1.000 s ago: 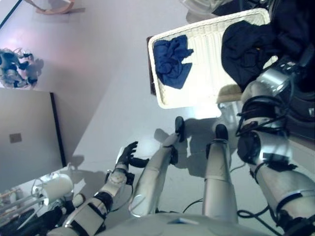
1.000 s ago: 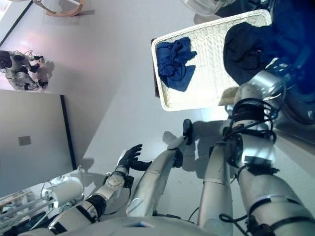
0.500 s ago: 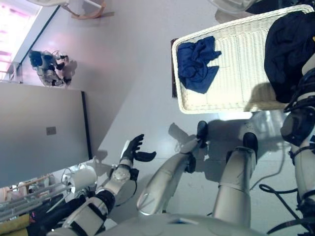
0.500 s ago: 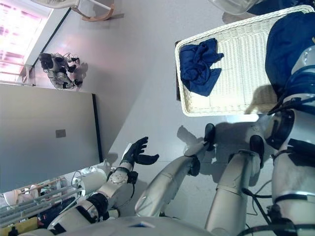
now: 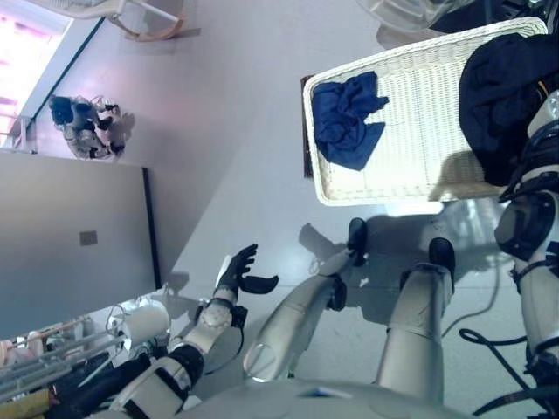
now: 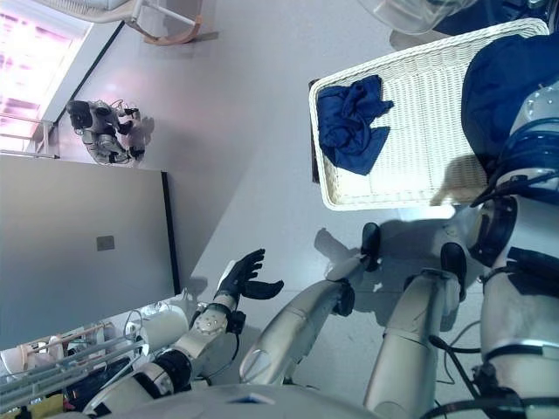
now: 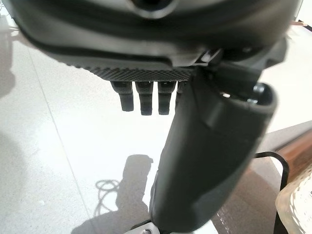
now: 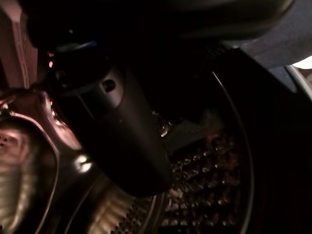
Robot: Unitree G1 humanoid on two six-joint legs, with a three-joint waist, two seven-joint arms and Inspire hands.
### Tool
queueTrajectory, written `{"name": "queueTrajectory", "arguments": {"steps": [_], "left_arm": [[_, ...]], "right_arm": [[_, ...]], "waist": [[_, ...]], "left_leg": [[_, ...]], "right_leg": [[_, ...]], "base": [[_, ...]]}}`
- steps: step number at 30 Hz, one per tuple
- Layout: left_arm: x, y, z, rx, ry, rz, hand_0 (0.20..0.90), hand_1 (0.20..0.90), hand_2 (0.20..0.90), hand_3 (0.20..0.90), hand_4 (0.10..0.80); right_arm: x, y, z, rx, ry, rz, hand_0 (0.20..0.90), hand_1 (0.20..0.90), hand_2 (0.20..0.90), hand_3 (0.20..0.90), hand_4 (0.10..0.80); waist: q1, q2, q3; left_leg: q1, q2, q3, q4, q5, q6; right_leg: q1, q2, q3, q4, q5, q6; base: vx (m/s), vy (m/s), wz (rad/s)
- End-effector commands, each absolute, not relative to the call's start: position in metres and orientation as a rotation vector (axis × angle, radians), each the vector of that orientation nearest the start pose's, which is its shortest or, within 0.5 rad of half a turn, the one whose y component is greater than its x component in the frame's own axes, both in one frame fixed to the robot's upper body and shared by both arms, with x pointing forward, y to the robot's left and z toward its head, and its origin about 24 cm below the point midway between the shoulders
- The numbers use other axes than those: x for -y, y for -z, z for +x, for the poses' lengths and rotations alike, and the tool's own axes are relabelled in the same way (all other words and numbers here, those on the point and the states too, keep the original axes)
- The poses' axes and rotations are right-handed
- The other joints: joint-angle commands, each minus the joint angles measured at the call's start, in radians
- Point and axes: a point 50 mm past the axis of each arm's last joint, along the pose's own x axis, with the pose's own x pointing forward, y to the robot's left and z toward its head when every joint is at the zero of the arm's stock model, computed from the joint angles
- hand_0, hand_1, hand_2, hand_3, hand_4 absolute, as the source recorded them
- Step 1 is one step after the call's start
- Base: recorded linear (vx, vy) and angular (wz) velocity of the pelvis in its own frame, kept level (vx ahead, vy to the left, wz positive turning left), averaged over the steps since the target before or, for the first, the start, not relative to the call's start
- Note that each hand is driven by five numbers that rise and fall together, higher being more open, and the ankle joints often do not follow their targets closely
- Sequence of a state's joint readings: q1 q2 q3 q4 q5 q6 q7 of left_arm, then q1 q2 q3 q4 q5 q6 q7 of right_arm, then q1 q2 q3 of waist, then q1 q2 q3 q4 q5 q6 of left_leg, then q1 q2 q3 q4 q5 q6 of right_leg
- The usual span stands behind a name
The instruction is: Pick up the clothes and place them into the washing machine
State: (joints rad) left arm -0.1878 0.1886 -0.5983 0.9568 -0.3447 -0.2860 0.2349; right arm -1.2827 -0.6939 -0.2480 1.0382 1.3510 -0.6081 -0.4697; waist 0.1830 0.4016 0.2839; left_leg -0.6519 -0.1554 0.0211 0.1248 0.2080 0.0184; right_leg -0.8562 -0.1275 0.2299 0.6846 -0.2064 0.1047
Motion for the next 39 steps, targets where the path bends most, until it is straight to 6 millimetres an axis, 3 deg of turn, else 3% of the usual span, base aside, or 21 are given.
{"name": "queueTrajectory", "arguments": {"steps": [1,2,5,9,16,23,25,30,39], "left_arm": [[-0.165,0.109,0.201,-0.580,0.005,0.233,0.900,0.900,0.900,0.900,0.800],[-0.165,0.105,0.203,-0.557,0.011,0.228,0.900,0.900,0.900,0.900,0.800],[-0.169,0.109,0.194,-0.577,0.029,0.263,0.900,0.900,0.900,0.900,0.800],[-0.172,0.105,0.193,-0.558,0.027,0.263,0.900,0.900,0.900,0.900,0.800],[-0.198,0.111,0.185,-0.615,-0.055,0.314,0.900,0.900,0.900,0.900,0.800],[-0.222,0.113,0.183,-0.646,-0.159,0.377,0.900,0.900,0.900,0.900,0.800],[-0.226,0.114,0.183,-0.659,-0.173,0.398,0.900,0.900,0.900,0.900,0.800],[-0.224,0.113,0.190,-0.651,-0.181,0.426,0.900,0.900,0.900,0.900,0.800],[-0.219,0.104,0.208,-0.607,-0.199,0.411,0.900,0.900,0.900,0.900,0.800]], "right_arm": [[0.358,-0.308,0.342,0.818,0.810,0.842,0.900,0.900,0.900,0.900,0.800],[0.360,-0.300,0.344,0.731,0.863,0.678,0.900,0.900,0.900,0.900,0.800],[0.350,-0.271,0.357,0.562,0.869,0.449,0.900,0.900,0.900,0.900,0.800],[0.331,-0.233,0.372,0.381,0.804,0.258,0.900,0.900,0.900,0.900,0.800],[0.306,-0.191,0.383,0.179,0.702,-0.101,0.900,0.900,0.900,0.900,0.800],[0.300,-0.188,0.390,0.053,0.628,-0.756,0.900,0.900,0.900,0.900,0.800],[0.303,-0.190,0.391,0.011,0.627,-1.004,0.900,0.900,0.900,0.900,0.800],[0.319,-0.193,0.385,-0.101,0.672,-1.371,0.900,0.900,0.900,0.900,0.800],[0.337,-0.221,0.378,-0.140,0.742,-1.495,0.900,0.900,0.900,0.900,0.800]], "waist": [[0.002,0.001,-0.062],[-0.004,-0.010,-0.050],[-0.035,-0.050,-0.009],[-0.056,-0.109,0.019],[-0.076,-0.194,0.035],[-0.070,-0.245,0.045],[-0.064,-0.254,0.044],[-0.044,-0.255,0.049],[-0.010,-0.230,0.088]], "left_leg": [[0.003,-0.026,0.032,0.094,-0.176,-0.020],[0.006,-0.020,0.032,0.094,-0.172,-0.020],[0.021,-0.003,0.029,0.084,-0.163,-0.024],[0.027,0.018,0.023,0.075,-0.156,-0.028],[0.057,0.037,0.008,0.040,-0.132,-0.031],[0.050,0.044,-0.002,0.037,-0.113,-0.036],[0.041,0.047,-0.006,0.039,-0.108,-0.039],[0.028,0.047,-0.017,0.030,-0.096,-0.046],[-0.040,0.050,-0.023,0.032,-0.076,-0.056]], "right_leg": [[0.128,-0.003,-0.025,-0.279,0.172,-0.037],[0.136,-0.001,-0.030,-0.285,0.180,-0.037],[0.168,0.010,-0.055,-0.317,0.200,-0.037],[0.194,0.024,-0.079,-0.360,0.227,-0.038],[0.238,0.038,-0.101,-0.400,0.252,-0.037],[0.245,0.041,-0.123,-0.423,0.275,-0.037],[0.240,0.042,-0.128,-0.425,0.279,-0.039],[0.236,0.039,-0.143,-0.438,0.286,-0.040],[0.170,0.039,-0.154,-0.427,0.284,-0.049]], "base": [[-0.035,-0.040,-0.01],[-0.056,-0.065,0.03],[-0.061,-0.088,0.02],[-0.049,-0.067,-0.04],[-0.037,-0.032,-0.04],[-0.045,-0.014,0.02],[-0.022,-0.019,0.03],[-0.008,-0.011,0.07],[-0.002,-0.005,0.06]]}}
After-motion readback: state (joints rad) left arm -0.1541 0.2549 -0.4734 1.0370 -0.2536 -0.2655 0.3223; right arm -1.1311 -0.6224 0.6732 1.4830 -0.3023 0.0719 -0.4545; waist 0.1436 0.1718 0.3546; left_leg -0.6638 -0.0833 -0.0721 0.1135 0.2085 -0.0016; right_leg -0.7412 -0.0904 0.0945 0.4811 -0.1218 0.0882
